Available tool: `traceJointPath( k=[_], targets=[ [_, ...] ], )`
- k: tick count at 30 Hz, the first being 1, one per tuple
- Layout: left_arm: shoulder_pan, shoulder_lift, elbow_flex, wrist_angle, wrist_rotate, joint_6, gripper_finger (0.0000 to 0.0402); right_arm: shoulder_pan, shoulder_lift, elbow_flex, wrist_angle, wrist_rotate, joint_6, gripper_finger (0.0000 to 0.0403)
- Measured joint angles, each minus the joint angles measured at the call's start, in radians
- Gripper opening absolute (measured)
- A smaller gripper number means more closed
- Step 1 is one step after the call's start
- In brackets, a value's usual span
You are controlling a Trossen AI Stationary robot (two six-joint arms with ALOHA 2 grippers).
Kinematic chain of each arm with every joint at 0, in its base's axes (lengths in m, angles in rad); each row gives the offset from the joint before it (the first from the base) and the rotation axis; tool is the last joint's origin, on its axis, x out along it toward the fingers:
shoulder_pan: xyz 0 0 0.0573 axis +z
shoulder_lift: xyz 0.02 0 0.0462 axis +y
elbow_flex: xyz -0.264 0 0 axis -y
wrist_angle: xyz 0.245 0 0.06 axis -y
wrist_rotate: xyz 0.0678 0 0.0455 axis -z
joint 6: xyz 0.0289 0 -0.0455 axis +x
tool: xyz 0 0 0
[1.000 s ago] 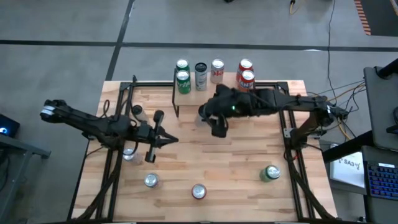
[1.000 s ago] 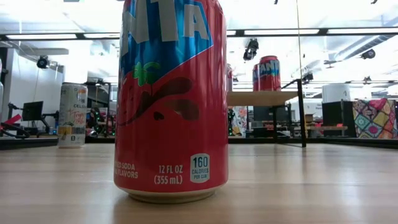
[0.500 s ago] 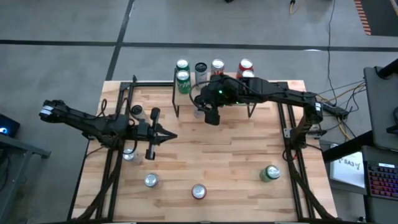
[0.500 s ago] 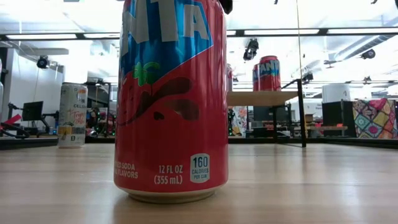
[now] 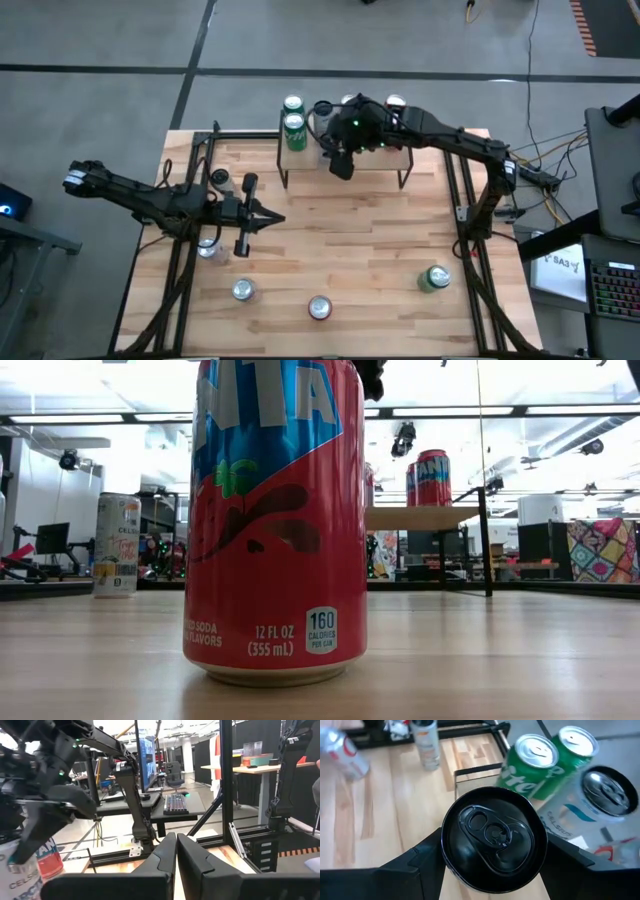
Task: Place canned beverage on shelf
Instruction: Put the white blue soda can on the shelf aligned with the other white blue soda can
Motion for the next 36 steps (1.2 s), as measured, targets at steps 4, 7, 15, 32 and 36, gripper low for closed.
traceJointPath(
  k=[4,7,15,32,36],
  targets=[
    [0.0,0.0,0.0,0.0,-0.001,0.002,0.0,-0.021,0.001,0.0,0.013,0.001,0.06,0.0244],
    [0.0,0.0,0.0,0.0,-0.001,0.005,0.0,-0.029,0.001,-0.005,0.013,0.002,0.06,0.0244],
    [0.0,0.0,0.0,0.0,-0.002,0.006,0.0,-0.03,0.001,-0.017,0.039,0.003,0.093,0.0244],
    [0.0,0.0,0.0,-0.008,-0.002,0.007,0.0,-0.03,0.048,-0.025,0.05,0.059,0.09,0.0244],
    [0.0,0.0,0.0,-0.008,-0.002,0.007,0.0,-0.036,0.053,-0.025,0.05,0.057,0.108,0.0244]
  ],
)
